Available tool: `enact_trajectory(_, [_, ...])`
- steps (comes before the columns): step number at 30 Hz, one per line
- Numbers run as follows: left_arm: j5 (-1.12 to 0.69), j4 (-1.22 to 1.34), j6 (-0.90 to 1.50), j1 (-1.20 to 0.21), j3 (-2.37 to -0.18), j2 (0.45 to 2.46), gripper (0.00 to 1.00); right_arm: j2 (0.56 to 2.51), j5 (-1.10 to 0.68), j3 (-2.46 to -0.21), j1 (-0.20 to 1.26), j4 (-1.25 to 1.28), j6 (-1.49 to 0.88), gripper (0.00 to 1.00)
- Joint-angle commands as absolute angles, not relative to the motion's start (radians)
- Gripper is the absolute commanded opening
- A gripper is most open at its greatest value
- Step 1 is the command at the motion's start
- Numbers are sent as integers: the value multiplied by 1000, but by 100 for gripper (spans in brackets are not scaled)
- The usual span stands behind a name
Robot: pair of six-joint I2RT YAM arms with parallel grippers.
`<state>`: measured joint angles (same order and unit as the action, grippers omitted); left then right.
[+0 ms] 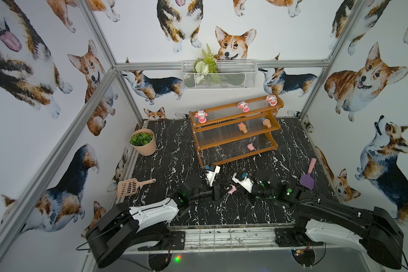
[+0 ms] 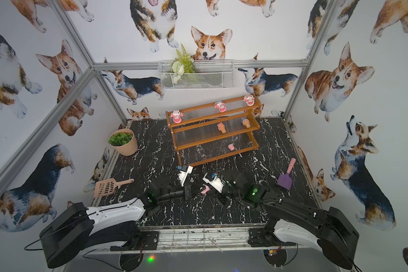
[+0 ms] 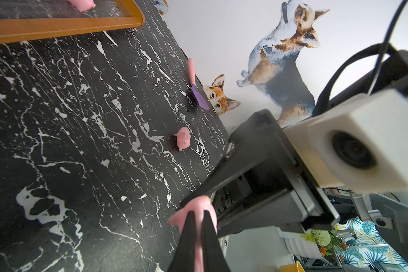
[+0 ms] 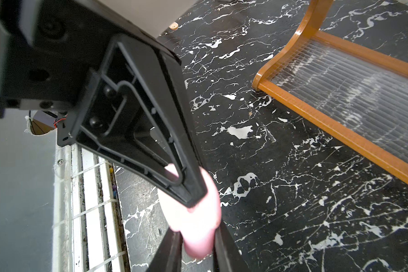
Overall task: Organize plastic toys on shelves
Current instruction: Place the plastic toy at the center of the board.
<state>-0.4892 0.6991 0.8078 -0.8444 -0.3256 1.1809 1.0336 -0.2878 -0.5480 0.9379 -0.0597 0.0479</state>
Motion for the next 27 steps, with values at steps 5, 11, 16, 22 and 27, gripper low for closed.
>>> enact_trajectory(5, [-284,206,533,-845,-420,1005,1,928,-207,-489,894,-49,-52,61])
enact_trajectory(11, [-100,-56,409,-869,-506,963,2,835,-451,-385,539,57,-305,62])
enact_trajectory(16, [143,-293,330,-1001,-656,1076,3,830,-613,-307,300,175,-469,62])
enact_trajectory(22, [374,-510,267,-1120,-812,1234,3,829,-607,-298,253,152,-498,62])
enact_trajectory(27, [504,-641,223,-1162,-951,1362,4,795,-619,-280,194,135,-537,62])
